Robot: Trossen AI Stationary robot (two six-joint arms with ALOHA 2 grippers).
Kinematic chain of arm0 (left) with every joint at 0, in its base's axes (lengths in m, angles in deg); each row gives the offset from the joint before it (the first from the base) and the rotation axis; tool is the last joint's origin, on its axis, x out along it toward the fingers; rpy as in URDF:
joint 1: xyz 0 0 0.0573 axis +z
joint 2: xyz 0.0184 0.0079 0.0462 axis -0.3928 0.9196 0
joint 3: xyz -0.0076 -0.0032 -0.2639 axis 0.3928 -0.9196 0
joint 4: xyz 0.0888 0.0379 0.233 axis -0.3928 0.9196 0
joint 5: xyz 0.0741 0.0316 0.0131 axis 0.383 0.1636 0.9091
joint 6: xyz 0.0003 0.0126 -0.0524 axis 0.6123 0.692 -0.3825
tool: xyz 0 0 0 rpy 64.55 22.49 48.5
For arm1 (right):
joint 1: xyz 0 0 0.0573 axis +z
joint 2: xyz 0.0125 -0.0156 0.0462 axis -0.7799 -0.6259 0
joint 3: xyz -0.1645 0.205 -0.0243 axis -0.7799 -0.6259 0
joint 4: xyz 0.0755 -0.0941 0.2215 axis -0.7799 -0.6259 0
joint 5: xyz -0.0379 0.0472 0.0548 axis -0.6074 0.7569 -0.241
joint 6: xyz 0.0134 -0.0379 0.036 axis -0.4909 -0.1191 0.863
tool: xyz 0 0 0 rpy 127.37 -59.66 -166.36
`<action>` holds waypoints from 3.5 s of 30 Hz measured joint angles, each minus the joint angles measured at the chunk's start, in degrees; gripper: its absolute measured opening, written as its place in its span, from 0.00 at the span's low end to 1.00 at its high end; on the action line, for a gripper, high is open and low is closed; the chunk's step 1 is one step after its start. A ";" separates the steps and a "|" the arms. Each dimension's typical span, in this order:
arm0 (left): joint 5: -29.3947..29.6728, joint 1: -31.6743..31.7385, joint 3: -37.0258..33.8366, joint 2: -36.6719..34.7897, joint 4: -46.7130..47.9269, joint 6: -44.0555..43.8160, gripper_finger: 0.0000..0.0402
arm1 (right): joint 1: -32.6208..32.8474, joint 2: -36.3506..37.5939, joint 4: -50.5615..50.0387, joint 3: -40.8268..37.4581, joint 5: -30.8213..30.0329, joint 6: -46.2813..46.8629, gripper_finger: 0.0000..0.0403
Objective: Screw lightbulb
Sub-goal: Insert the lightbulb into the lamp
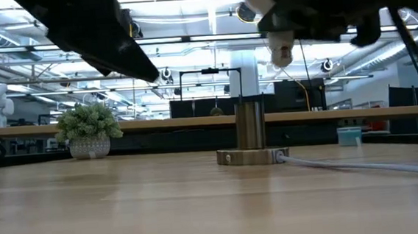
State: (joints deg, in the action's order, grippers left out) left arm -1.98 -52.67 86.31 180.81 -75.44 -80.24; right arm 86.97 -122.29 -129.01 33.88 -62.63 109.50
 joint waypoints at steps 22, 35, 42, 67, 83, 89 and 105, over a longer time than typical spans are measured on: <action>0.85 8.18 -0.02 0.00 -3.90 8.74 0.00 | -5.72 18.36 14.36 -24.39 -0.07 -4.50 0.37; 0.81 10.15 -0.02 0.00 -3.93 11.40 0.00 | -5.15 16.41 52.44 -4.79 26.37 -80.03 0.37; 0.20 8.09 -0.07 0.00 -3.45 11.47 0.00 | -15.58 16.83 71.67 -4.67 44.27 -104.29 0.37; 0.79 7.56 -0.02 -0.02 0.53 12.01 0.00 | -35.92 48.10 95.27 -42.47 85.50 -109.98 0.37; 0.77 15.32 -0.02 -0.02 -0.32 12.81 0.00 | -25.46 39.40 128.06 -56.81 79.35 -116.20 0.38; -3.87 18.16 -0.02 -0.02 -4.15 12.73 0.00 | -25.48 31.61 127.62 -51.37 79.40 -117.86 0.39; -4.30 21.07 -0.02 0.00 -8.94 12.63 0.00 | -25.66 21.25 127.78 -45.88 79.02 -114.71 0.44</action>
State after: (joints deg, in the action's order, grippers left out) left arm -6.28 -31.60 86.29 180.81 -84.38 -67.61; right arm 61.31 -101.04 -1.23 -12.00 16.39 -5.21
